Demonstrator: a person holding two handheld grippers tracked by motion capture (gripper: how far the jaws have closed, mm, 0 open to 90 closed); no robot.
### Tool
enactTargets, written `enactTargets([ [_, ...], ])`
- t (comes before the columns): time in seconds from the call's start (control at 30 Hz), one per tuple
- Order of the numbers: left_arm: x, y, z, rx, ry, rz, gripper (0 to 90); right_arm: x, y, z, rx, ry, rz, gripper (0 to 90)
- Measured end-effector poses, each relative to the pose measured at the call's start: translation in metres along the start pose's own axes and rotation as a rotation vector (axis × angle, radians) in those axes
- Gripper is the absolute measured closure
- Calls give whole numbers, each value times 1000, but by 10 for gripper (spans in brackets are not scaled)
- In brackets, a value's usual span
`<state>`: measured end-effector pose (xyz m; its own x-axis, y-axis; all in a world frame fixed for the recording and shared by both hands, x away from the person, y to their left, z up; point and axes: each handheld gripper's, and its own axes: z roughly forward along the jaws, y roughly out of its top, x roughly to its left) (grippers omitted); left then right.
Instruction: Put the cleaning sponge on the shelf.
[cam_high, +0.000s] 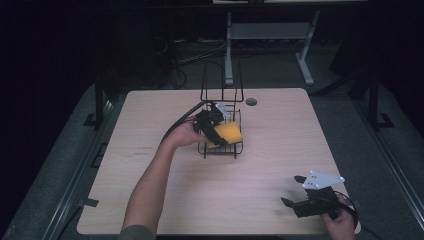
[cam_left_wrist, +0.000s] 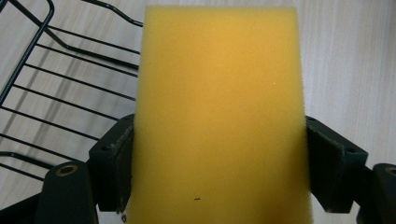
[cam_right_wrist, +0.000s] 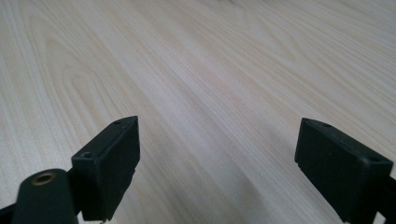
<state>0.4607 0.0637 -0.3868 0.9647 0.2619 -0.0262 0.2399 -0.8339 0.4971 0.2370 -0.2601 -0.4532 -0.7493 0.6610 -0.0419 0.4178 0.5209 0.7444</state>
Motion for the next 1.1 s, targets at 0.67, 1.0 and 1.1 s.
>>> enactTargets([
  [0.67,13,17,11,36,0,6,218,-1,1,1,0,2,-23,138],
  [1.0,17,8,12,36,3,-21,217,-1,1,1,5,-5,-26,138],
  [1.1,18,6,12,40,3,-19,217,-1,1,0,6,-4,-16,138],
])
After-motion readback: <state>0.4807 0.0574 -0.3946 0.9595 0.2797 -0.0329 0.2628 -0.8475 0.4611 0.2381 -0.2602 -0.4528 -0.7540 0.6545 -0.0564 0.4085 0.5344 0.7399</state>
